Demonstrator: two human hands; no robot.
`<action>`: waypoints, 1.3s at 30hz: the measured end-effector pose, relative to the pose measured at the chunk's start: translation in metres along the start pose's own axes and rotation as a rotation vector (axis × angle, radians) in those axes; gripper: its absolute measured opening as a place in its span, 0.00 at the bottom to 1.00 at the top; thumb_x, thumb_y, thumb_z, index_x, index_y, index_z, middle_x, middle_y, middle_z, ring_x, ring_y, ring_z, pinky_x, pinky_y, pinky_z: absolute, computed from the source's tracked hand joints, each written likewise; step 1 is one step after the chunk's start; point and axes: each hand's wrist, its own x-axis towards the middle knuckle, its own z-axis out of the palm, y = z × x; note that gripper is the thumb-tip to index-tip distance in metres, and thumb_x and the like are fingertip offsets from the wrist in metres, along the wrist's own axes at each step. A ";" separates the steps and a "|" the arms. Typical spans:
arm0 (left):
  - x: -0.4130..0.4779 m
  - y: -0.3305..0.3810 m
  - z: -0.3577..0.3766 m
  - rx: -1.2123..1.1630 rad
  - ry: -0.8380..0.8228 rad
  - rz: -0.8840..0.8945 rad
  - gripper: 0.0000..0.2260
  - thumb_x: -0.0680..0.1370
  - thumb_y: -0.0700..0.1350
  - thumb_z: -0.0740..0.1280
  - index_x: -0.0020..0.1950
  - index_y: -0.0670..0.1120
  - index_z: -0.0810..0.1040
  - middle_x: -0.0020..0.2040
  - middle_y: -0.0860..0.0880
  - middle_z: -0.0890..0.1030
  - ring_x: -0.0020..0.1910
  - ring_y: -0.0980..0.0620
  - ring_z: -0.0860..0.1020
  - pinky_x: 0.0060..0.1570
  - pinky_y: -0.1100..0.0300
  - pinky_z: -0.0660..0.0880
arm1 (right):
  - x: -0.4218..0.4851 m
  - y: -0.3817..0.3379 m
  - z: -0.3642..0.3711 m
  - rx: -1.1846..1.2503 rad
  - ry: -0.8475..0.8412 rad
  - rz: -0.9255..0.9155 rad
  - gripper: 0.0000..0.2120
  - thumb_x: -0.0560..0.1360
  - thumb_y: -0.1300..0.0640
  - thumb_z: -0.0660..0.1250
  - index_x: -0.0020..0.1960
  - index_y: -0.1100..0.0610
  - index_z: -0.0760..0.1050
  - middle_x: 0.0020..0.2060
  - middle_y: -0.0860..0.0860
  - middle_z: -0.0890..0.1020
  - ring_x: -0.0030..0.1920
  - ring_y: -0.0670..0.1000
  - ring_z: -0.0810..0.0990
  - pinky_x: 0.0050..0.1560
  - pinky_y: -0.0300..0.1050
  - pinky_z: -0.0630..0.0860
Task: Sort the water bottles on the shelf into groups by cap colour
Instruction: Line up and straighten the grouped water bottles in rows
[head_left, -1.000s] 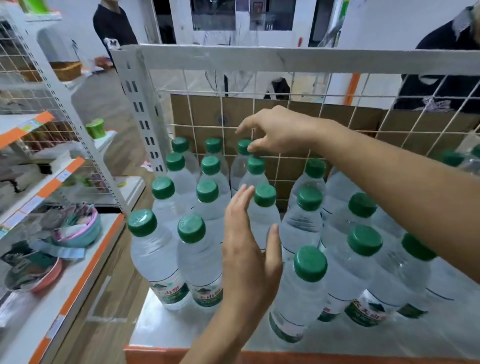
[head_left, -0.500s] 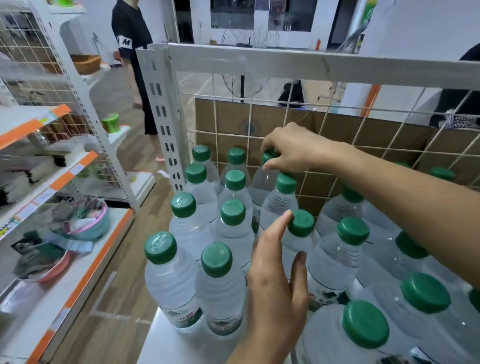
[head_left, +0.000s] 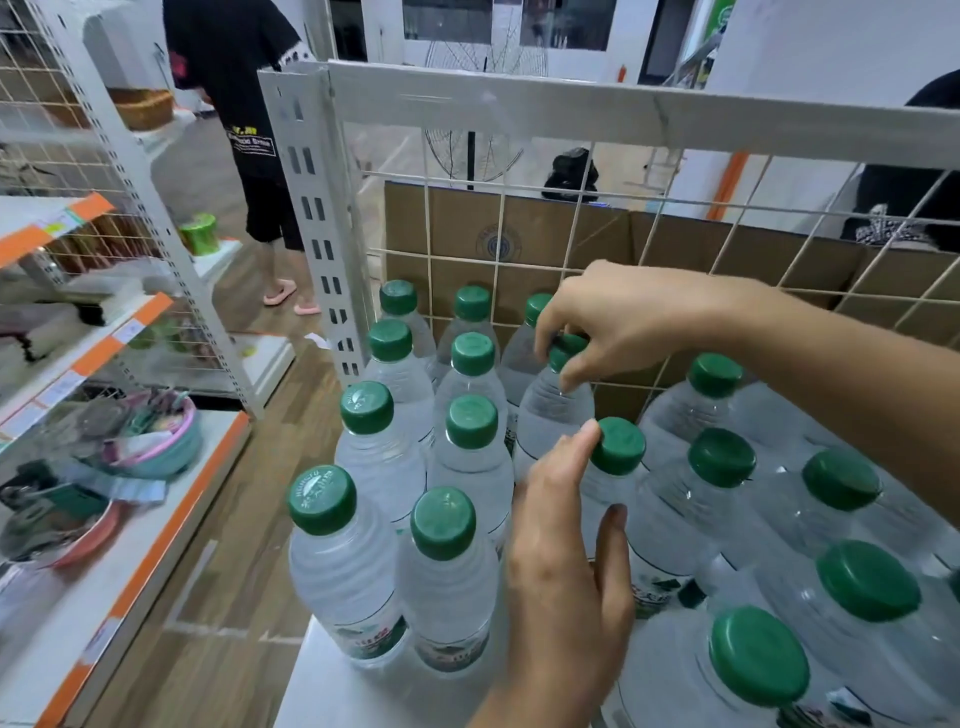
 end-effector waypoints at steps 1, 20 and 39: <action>-0.001 0.000 -0.001 -0.005 0.003 0.002 0.29 0.75 0.39 0.67 0.72 0.56 0.62 0.66 0.60 0.70 0.67 0.62 0.67 0.65 0.67 0.66 | 0.002 0.001 0.001 0.037 0.024 -0.003 0.15 0.71 0.45 0.70 0.55 0.49 0.79 0.44 0.47 0.83 0.40 0.44 0.79 0.41 0.39 0.75; -0.011 0.001 0.003 -0.078 0.038 0.047 0.25 0.76 0.38 0.64 0.72 0.51 0.64 0.69 0.57 0.70 0.69 0.54 0.68 0.65 0.56 0.69 | -0.008 -0.001 0.015 0.081 0.183 -0.049 0.15 0.71 0.48 0.70 0.57 0.50 0.78 0.41 0.44 0.74 0.41 0.46 0.73 0.46 0.40 0.71; -0.061 -0.023 0.007 -0.013 0.053 -0.096 0.30 0.71 0.29 0.62 0.72 0.45 0.63 0.73 0.50 0.64 0.73 0.54 0.61 0.69 0.64 0.61 | -0.068 -0.032 0.003 0.094 -0.025 -0.094 0.21 0.67 0.35 0.66 0.57 0.42 0.74 0.37 0.36 0.72 0.38 0.38 0.72 0.47 0.41 0.74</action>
